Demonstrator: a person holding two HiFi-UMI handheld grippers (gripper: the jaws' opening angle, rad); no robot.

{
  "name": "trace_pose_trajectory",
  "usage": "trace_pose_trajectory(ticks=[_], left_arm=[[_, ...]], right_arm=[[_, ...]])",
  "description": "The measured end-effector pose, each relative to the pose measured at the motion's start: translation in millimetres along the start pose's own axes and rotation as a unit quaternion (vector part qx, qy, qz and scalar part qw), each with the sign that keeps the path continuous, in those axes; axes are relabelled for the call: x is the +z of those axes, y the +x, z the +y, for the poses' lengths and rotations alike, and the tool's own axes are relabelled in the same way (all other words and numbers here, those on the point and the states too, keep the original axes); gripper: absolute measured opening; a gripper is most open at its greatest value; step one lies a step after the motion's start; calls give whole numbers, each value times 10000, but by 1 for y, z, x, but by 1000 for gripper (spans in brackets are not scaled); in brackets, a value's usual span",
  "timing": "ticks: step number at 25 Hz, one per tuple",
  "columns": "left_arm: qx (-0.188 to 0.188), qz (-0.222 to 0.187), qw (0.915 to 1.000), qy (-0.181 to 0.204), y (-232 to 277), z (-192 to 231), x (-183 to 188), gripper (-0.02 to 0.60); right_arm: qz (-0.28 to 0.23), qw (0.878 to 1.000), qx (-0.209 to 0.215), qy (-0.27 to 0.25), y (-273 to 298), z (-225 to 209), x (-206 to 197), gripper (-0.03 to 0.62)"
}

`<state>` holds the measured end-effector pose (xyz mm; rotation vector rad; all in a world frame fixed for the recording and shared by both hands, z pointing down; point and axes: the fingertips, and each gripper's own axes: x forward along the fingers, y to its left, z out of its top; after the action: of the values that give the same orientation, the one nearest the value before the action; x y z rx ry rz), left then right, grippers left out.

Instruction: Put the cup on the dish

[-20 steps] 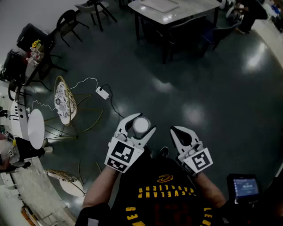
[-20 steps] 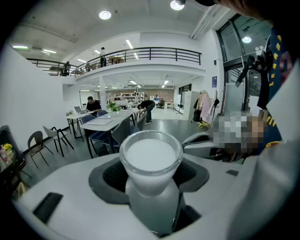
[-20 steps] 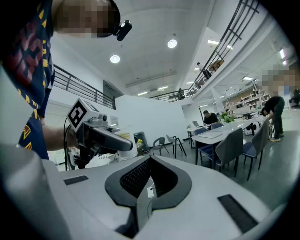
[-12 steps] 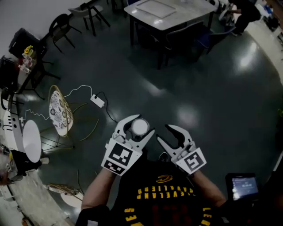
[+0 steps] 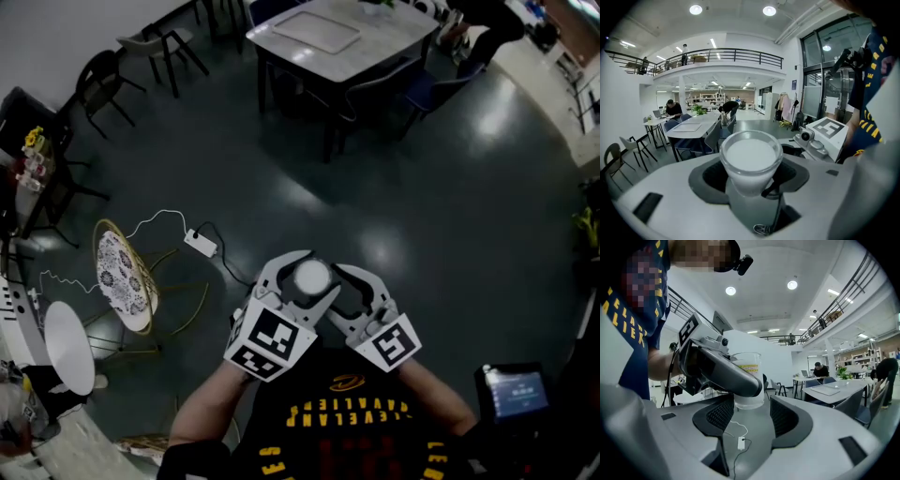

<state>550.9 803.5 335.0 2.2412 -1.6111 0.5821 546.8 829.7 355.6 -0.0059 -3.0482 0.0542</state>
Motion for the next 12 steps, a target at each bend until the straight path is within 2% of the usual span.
trace_pose_trajectory(ticks=[6, 12], left_arm=[[-250, 48, 9997, -57, 3, 13, -4, 258], [-313, -13, 9994, -161, 7, 28, -2, 258]], right_arm=[[-35, 9999, -114, -25, 30, 0, 8, 227], [-103, 9996, -259, 97, 42, -11, 7, 225]])
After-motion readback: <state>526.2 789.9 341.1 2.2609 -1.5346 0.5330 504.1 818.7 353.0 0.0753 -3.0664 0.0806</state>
